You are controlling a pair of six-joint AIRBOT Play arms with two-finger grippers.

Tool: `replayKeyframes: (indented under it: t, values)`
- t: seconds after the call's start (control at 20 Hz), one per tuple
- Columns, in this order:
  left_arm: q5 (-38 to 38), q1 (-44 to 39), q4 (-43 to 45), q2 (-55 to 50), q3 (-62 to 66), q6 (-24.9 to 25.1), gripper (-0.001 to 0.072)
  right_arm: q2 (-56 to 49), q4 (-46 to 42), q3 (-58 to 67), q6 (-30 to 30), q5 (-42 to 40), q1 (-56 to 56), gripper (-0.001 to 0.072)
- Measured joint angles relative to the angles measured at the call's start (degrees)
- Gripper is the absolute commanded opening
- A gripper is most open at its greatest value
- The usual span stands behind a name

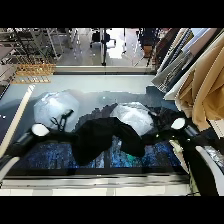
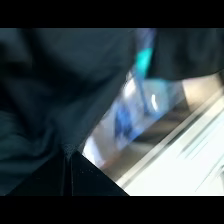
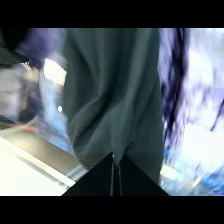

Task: Fold the clothes and pants, and hang the long-sleeved shirts on hangers.

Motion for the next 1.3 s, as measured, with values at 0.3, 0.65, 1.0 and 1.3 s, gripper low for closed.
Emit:
replayKeyframes:
  t: [0.3,0.65,1.0,1.3]
  values:
    - [-7.91,14.19,-1.64,14.62,22.82,-1.6,0.0004,18.67,-6.62,21.97,2.86,7.82,0.02,0.0015]
    - [-7.52,27.74,-7.02,23.78,54.03,-3.41,0.0004,37.83,-6.4,39.5,6.8,5.81,0.04,0.0015]
    - [1.99,29.62,-7.58,12.2,63.39,-3.87,0.0005,34.51,-6.56,35.39,14.21,7.65,0.04,0.0017]
    - [-2.73,20.39,-9.05,-20.83,64.24,-1.38,0.0005,15.78,-3.56,14.25,16.28,-4.26,0.15,0.002]
